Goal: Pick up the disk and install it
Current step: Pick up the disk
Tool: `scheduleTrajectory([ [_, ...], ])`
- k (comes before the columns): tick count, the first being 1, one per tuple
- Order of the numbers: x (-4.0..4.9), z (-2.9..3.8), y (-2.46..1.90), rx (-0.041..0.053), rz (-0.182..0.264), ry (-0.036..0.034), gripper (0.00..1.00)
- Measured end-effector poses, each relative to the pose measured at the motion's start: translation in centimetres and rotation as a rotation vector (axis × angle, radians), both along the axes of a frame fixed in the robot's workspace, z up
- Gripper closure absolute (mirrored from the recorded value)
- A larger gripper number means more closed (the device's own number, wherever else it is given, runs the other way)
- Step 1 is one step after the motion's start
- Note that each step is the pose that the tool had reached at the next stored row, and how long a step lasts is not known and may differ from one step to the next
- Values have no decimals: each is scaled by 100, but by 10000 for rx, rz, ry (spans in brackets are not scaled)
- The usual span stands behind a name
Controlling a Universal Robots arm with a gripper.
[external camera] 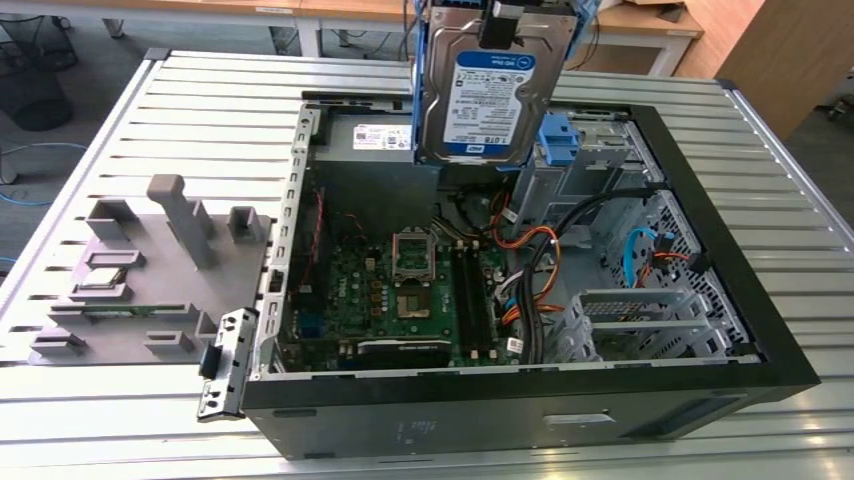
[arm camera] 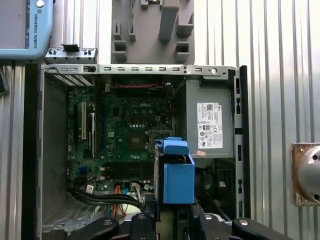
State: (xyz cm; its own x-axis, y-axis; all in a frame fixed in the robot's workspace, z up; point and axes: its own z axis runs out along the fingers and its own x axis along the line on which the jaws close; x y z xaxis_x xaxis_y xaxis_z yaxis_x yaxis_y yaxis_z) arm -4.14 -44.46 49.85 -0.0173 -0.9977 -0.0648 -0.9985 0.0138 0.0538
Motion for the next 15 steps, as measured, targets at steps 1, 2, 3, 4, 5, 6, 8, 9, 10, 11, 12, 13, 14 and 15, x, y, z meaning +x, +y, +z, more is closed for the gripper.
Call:
scheduleTrajectory([
  [1, 3, 0, -15, -4, -2, 0, 65],
  [2, 7, 0, -31, -6, -5, 0, 65],
  [3, 10, -1, -46, -8, -7, 0, 65],
  [4, 14, 0, -64, -12, -9, 0, 65],
  [5, 18, 0, -79, -15, -12, 0, 65],
  [6, 21, -1, -92, -18, -15, 1, 65],
  [8, 32, 0, -106, -25, -28, 1, 65],
  [9, 38, 0, -110, -27, -42, 1, 65],
  [10, 50, -1, -112, -29, -60, 1, 65],
  [11, 67, 0, -113, -31, -73, 3, 65],
  [12, 85, -1, -115, -33, -83, 5, 65],
  [13, 104, -1, -116, -35, -92, 7, 65],
  [14, 124, 0, -117, -38, -101, 10, 65],
  [15, 144, 0, -118, -40, -109, 12, 65],
])
